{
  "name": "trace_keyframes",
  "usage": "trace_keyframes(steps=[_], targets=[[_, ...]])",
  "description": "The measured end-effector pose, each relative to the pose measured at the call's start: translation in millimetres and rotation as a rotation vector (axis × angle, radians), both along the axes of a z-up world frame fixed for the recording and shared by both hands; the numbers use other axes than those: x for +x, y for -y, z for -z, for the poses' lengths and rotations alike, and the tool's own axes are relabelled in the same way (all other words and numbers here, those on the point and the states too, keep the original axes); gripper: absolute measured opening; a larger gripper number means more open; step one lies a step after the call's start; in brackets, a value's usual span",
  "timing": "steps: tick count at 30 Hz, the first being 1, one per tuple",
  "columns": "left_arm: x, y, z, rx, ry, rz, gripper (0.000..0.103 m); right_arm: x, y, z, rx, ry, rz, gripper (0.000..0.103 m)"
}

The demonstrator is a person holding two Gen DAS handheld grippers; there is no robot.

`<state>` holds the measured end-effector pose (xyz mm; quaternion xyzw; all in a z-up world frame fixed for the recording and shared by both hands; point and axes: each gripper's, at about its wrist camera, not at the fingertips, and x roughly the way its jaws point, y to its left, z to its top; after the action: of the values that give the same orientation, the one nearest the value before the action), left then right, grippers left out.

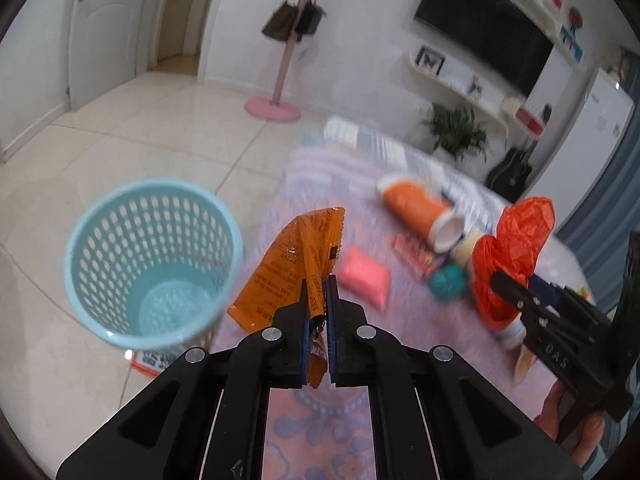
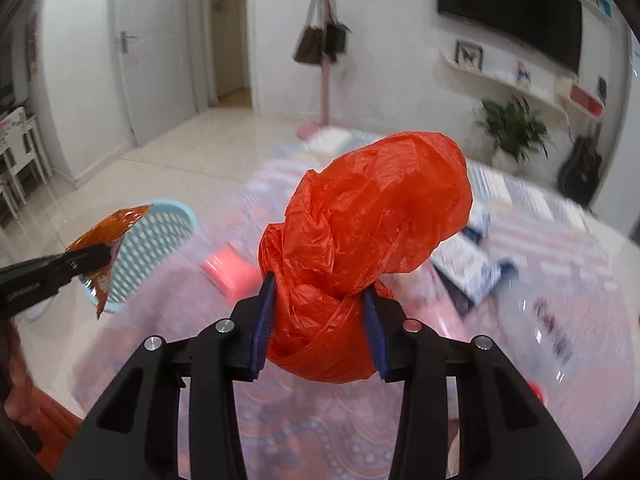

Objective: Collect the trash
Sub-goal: 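Carry both items over the blue basket and open both grippers to drop them, then grasp the pink bottle with the right gripper while the left grasps the pink packet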

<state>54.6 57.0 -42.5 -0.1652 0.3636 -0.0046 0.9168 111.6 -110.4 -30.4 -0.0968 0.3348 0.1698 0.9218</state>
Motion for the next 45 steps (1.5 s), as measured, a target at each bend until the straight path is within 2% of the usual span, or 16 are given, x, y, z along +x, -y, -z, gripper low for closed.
trace_keyframes(steps=[5, 7, 10, 15, 19, 21, 24, 27, 31, 41, 45], targets=[[4, -57, -21, -0.038, 0.033, -0.105, 0.005, -2, -48, -39, 0.025, 0.061, -0.139, 0.037], [6, -82, -23, -0.046, 0.034, -0.161, 0.005, 0, -70, -45, 0.033, 0.063, -0.192, 0.037], [12, -123, -22, -0.113, 0.036, -0.246, 0.005, 5, -113, -48, 0.037, 0.056, -0.279, 0.037], [25, -172, 1, -0.201, -0.012, -0.331, 0.005, 18, -182, -21, 0.01, -0.039, -0.392, 0.038], [33, -194, 36, -0.251, -0.085, -0.381, 0.005, 30, -220, 16, -0.032, -0.148, -0.425, 0.039], [37, -204, 50, -0.309, -0.124, -0.402, 0.005, 39, -231, 33, -0.055, -0.19, -0.422, 0.041], [44, -206, 56, -0.294, -0.153, -0.411, 0.005, 47, -247, 53, -0.086, -0.251, -0.423, 0.044], [46, -207, 62, -0.302, -0.171, -0.406, 0.017, 51, -259, 62, -0.108, -0.272, -0.422, 0.049], [42, -210, 58, -0.284, -0.157, -0.415, 0.045, 47, -263, 59, -0.107, -0.272, -0.416, 0.064], [30, -209, 44, -0.293, -0.088, -0.408, 0.061, 45, -242, 51, -0.054, -0.274, -0.388, 0.065], [32, -203, 36, -0.307, -0.068, -0.398, 0.062, 44, -229, 46, -0.031, -0.277, -0.369, 0.065]])
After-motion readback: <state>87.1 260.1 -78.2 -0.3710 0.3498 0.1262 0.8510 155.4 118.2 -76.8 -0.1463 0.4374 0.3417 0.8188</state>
